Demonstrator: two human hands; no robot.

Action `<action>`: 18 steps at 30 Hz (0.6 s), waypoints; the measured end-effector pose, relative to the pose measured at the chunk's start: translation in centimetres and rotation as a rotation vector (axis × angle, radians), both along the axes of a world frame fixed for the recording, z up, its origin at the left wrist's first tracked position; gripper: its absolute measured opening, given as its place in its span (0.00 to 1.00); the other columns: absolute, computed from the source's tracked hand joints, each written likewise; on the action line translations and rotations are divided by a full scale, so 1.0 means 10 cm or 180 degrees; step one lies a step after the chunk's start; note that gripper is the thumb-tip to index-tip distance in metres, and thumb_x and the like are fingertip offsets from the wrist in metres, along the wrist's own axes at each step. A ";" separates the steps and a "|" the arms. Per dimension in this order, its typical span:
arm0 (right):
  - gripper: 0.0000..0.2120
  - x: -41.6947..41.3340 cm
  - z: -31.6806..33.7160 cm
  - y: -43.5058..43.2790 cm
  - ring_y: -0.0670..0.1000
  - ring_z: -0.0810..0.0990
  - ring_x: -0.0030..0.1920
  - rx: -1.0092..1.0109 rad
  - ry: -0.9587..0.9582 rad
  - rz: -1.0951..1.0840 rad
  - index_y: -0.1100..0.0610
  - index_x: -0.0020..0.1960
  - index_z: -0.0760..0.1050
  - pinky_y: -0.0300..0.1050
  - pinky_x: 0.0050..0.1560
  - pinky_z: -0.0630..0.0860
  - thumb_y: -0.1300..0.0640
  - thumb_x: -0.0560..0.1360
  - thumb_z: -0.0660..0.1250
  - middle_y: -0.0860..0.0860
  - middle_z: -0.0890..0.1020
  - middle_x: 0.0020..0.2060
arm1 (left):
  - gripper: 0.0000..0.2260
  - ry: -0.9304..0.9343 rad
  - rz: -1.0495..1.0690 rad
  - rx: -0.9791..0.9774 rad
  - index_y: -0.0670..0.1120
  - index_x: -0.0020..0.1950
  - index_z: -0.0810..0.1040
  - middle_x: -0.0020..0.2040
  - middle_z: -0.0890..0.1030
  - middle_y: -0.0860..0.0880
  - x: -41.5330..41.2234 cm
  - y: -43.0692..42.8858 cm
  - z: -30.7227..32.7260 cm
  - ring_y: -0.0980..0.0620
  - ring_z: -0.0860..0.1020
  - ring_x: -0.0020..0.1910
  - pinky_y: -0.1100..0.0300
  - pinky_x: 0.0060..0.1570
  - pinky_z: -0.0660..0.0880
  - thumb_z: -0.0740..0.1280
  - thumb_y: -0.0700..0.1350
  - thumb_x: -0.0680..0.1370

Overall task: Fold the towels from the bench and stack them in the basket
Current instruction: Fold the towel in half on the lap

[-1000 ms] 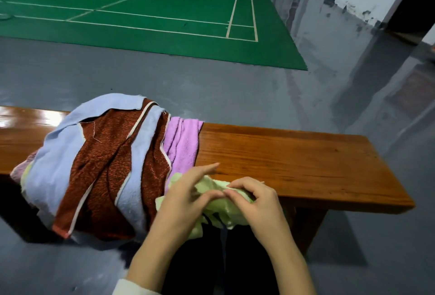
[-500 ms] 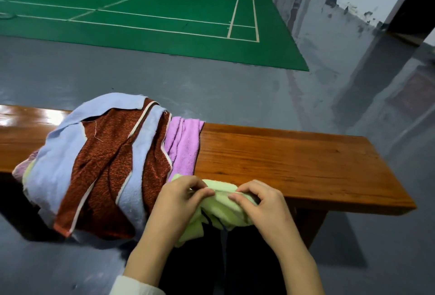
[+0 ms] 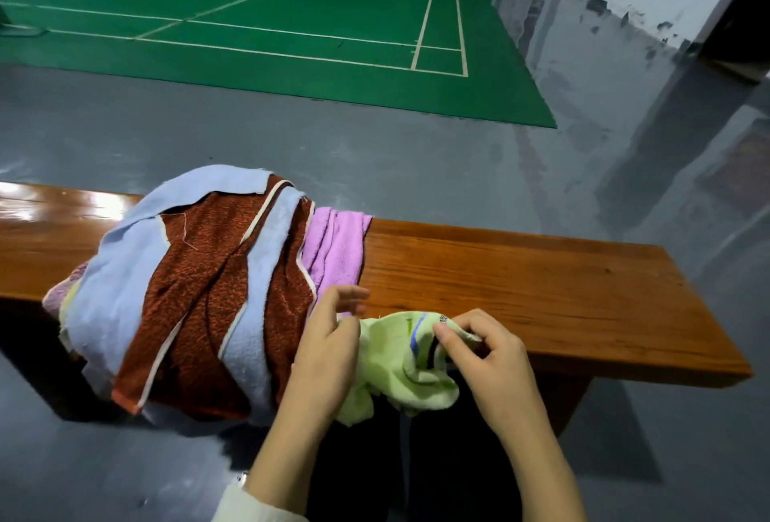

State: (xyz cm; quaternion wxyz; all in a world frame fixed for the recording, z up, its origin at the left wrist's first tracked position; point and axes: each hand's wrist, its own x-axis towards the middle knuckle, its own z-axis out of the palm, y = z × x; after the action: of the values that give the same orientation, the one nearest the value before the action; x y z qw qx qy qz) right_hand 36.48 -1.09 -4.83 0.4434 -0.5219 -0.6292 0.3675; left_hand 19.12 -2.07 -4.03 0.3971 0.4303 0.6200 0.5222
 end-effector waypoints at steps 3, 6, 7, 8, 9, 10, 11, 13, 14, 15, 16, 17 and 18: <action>0.09 -0.09 0.05 -0.02 0.46 0.76 0.34 -0.0193 0.0417 -0.0022 0.58 0.35 0.78 0.43 0.40 0.72 0.59 0.74 0.71 0.53 0.80 0.31 | 0.11 -0.0808 -0.0087 0.0099 0.42 0.41 0.78 0.38 0.79 0.48 0.13 -0.01 0.12 0.62 0.76 0.31 0.71 0.32 0.71 0.59 0.31 0.71; 0.07 -0.17 0.07 -0.02 0.45 0.75 0.34 -0.0214 0.0761 -0.0104 0.60 0.36 0.79 0.40 0.39 0.71 0.63 0.73 0.70 0.52 0.80 0.30 | 0.12 -0.1182 -0.0211 0.0180 0.42 0.44 0.80 0.41 0.82 0.47 0.22 -0.02 0.09 0.55 0.78 0.41 0.66 0.42 0.74 0.60 0.29 0.75; 0.06 -0.19 0.07 -0.02 0.44 0.75 0.35 -0.0243 0.0847 -0.0093 0.61 0.37 0.80 0.40 0.39 0.71 0.63 0.73 0.70 0.51 0.80 0.31 | 0.11 -0.1367 -0.0330 0.0161 0.43 0.46 0.80 0.42 0.83 0.48 0.25 -0.04 0.10 0.53 0.78 0.43 0.65 0.44 0.75 0.61 0.31 0.74; 0.05 -0.20 0.07 -0.02 0.44 0.76 0.36 -0.0296 0.0931 -0.0065 0.61 0.40 0.81 0.40 0.40 0.72 0.62 0.74 0.70 0.51 0.82 0.33 | 0.12 -0.1516 -0.0497 0.0125 0.43 0.48 0.80 0.42 0.84 0.50 0.27 -0.05 0.09 0.53 0.79 0.43 0.66 0.43 0.76 0.61 0.31 0.73; 0.04 -0.21 0.06 -0.02 0.45 0.77 0.38 -0.0362 0.1009 -0.0029 0.60 0.42 0.82 0.41 0.41 0.73 0.62 0.74 0.69 0.52 0.83 0.36 | 0.13 -0.1689 -0.0652 0.0098 0.42 0.51 0.79 0.42 0.84 0.50 0.30 -0.05 0.10 0.54 0.80 0.42 0.67 0.41 0.77 0.62 0.31 0.71; 0.05 -0.22 0.06 -0.02 0.46 0.79 0.40 -0.0428 0.1088 0.0007 0.60 0.45 0.82 0.42 0.43 0.74 0.62 0.75 0.67 0.52 0.84 0.39 | 0.17 -0.1677 -0.0746 0.0134 0.42 0.54 0.78 0.45 0.84 0.47 0.32 -0.05 0.06 0.54 0.81 0.44 0.66 0.42 0.77 0.61 0.32 0.68; 0.07 -0.22 0.06 -0.02 0.46 0.80 0.43 -0.0509 0.1191 0.0051 0.59 0.47 0.83 0.42 0.45 0.75 0.63 0.76 0.66 0.52 0.85 0.42 | 0.20 -0.1498 -0.0828 0.0237 0.43 0.55 0.78 0.49 0.83 0.45 0.33 -0.06 0.04 0.53 0.81 0.49 0.65 0.46 0.77 0.60 0.33 0.66; 0.10 -0.23 0.05 -0.03 0.46 0.82 0.47 -0.0763 0.1508 0.0175 0.57 0.51 0.82 0.41 0.48 0.77 0.64 0.77 0.63 0.52 0.86 0.46 | 0.18 -0.0539 -0.0740 0.0645 0.48 0.55 0.79 0.55 0.81 0.45 0.33 -0.04 -0.03 0.53 0.79 0.57 0.63 0.55 0.74 0.63 0.37 0.67; 0.10 -0.23 0.05 -0.04 0.47 0.82 0.48 -0.0905 0.1673 0.0256 0.56 0.52 0.81 0.40 0.49 0.77 0.64 0.77 0.62 0.52 0.85 0.47 | 0.15 -0.0088 -0.0667 0.0777 0.51 0.53 0.80 0.54 0.80 0.47 0.32 -0.03 -0.05 0.55 0.78 0.56 0.65 0.56 0.73 0.66 0.39 0.68; 0.11 -0.23 0.04 -0.05 0.48 0.82 0.48 -0.0993 0.1766 0.0301 0.57 0.52 0.81 0.41 0.49 0.78 0.65 0.77 0.62 0.53 0.85 0.48 | 0.13 0.0245 -0.0561 0.0805 0.53 0.50 0.80 0.51 0.81 0.50 0.31 -0.02 -0.07 0.57 0.78 0.54 0.67 0.54 0.72 0.69 0.40 0.69; 0.10 -0.22 0.04 -0.05 0.49 0.82 0.47 -0.1027 0.1773 0.0261 0.58 0.52 0.81 0.40 0.48 0.78 0.65 0.77 0.63 0.54 0.85 0.48 | 0.11 0.0591 -0.0378 0.0835 0.53 0.46 0.81 0.47 0.81 0.52 0.29 -0.01 -0.09 0.60 0.78 0.50 0.70 0.52 0.71 0.72 0.39 0.69; 0.09 -0.21 0.02 -0.05 0.49 0.82 0.45 -0.1043 0.1772 0.0166 0.59 0.51 0.82 0.39 0.45 0.78 0.65 0.76 0.64 0.55 0.85 0.47 | 0.10 0.0929 -0.0174 0.0907 0.52 0.43 0.81 0.43 0.80 0.53 0.28 0.00 -0.09 0.62 0.78 0.46 0.74 0.48 0.69 0.74 0.38 0.69; 0.09 -0.20 0.01 -0.04 0.48 0.82 0.43 -0.1067 0.1797 0.0048 0.61 0.50 0.82 0.38 0.41 0.78 0.66 0.75 0.65 0.55 0.85 0.44 | 0.09 0.1192 -0.0031 0.0983 0.49 0.40 0.80 0.40 0.80 0.53 0.27 0.00 -0.08 0.63 0.77 0.44 0.76 0.46 0.68 0.75 0.36 0.68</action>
State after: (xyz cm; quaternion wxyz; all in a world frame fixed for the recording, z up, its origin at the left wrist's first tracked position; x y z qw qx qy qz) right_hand 34.52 -1.52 -4.73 0.5056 -0.4604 -0.4160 0.5994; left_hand 21.87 -2.03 -4.85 0.2072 0.5782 0.5935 0.5200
